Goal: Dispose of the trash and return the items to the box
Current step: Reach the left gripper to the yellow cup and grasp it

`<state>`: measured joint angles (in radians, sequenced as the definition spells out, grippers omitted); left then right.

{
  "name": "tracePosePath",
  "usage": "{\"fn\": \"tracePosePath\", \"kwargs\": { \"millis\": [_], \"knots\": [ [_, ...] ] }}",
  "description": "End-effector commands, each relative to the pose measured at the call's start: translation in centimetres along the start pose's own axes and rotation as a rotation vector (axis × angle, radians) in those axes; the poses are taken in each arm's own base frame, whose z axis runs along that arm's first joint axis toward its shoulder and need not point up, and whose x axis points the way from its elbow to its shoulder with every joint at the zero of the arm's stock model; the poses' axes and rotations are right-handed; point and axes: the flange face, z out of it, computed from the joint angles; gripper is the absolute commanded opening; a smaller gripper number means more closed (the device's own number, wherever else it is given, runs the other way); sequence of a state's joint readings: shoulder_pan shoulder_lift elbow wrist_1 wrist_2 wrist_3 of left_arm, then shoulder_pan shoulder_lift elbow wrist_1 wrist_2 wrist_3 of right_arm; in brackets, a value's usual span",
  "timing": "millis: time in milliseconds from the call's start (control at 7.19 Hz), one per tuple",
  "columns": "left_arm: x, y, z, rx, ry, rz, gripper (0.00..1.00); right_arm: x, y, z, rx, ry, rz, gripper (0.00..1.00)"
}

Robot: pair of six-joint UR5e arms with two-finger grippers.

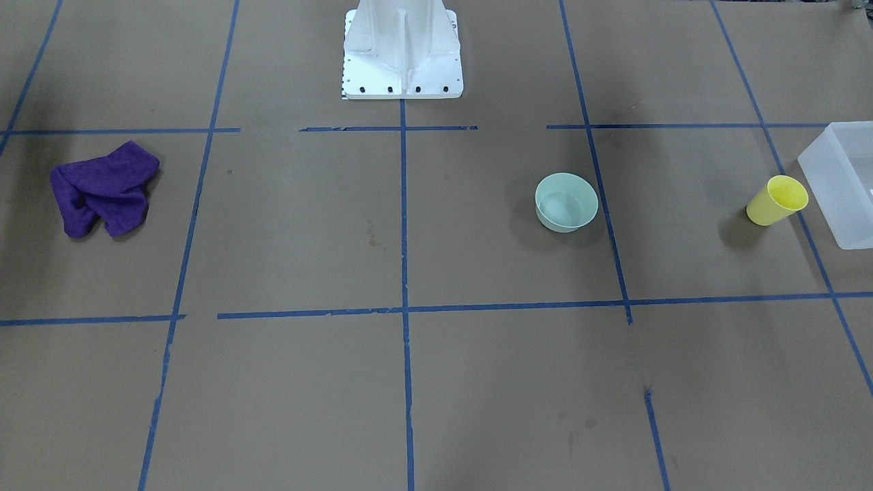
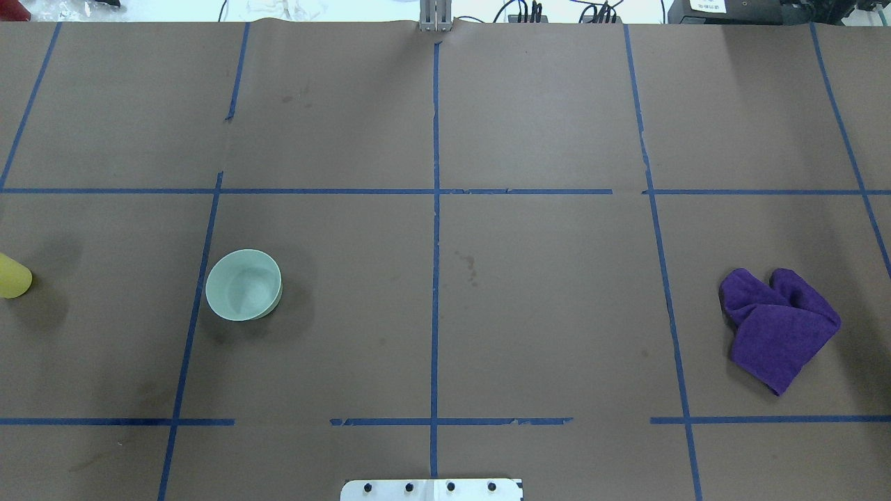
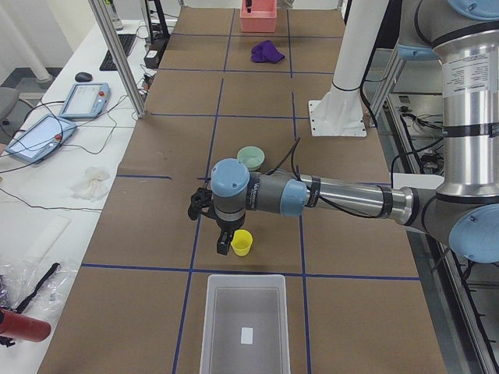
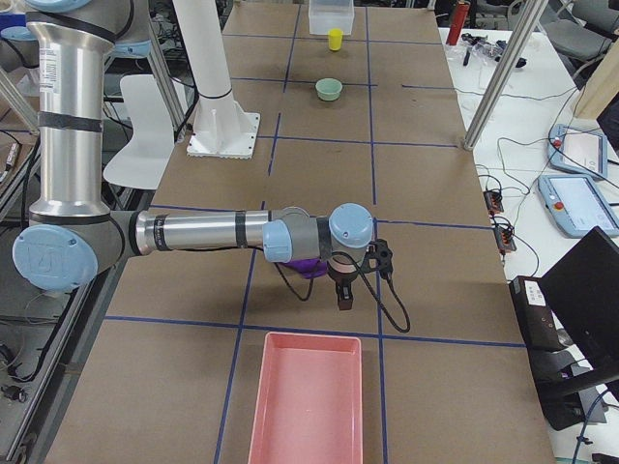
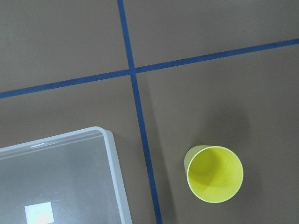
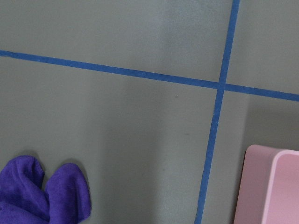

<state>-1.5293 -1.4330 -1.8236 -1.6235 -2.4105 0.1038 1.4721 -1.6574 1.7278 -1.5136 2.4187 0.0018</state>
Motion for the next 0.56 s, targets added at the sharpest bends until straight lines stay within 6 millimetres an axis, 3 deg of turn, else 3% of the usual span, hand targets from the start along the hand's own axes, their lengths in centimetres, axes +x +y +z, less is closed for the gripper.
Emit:
{"fn": "tracePosePath", "kwargs": {
  "millis": [0, 278, 417],
  "knots": [
    [1.4, -0.7, 5.3, -0.037, 0.012, -0.017, 1.00, 0.0, 0.0, 0.9, -0.002, -0.004, -0.023, 1.00],
    [2.0, -0.2, 12.4, -0.074, -0.026, -0.016, 1.00, 0.1, 0.2, 1.2, 0.003, -0.006, -0.029, 1.00],
    [0.9, 0.2, 13.5, -0.063, -0.025, -0.004, 1.00, 0.0, 0.2, 1.5, -0.004, -0.005, -0.030, 1.00]
  ]
}}
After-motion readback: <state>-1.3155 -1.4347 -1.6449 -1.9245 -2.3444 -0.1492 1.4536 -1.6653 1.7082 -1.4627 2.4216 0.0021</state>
